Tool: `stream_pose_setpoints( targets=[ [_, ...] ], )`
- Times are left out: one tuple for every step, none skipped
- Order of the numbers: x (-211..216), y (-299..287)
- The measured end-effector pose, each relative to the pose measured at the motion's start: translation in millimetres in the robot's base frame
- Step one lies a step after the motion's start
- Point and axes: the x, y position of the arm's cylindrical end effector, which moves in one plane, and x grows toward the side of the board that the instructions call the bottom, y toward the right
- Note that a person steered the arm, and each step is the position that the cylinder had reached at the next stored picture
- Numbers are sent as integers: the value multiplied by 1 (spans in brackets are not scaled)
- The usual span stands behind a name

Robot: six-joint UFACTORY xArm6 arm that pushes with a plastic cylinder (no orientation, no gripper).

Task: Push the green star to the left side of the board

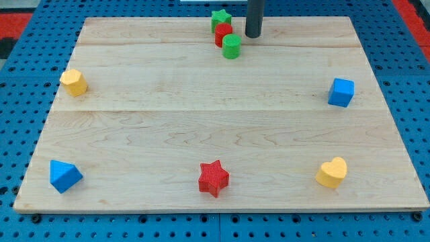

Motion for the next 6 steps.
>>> stream_pose_setpoints(
  targets=[
    [-26,-18],
    [-39,-34],
    [-40,-56],
    [-39,-68],
    [-39,-30],
    [-11,33]
  ],
)
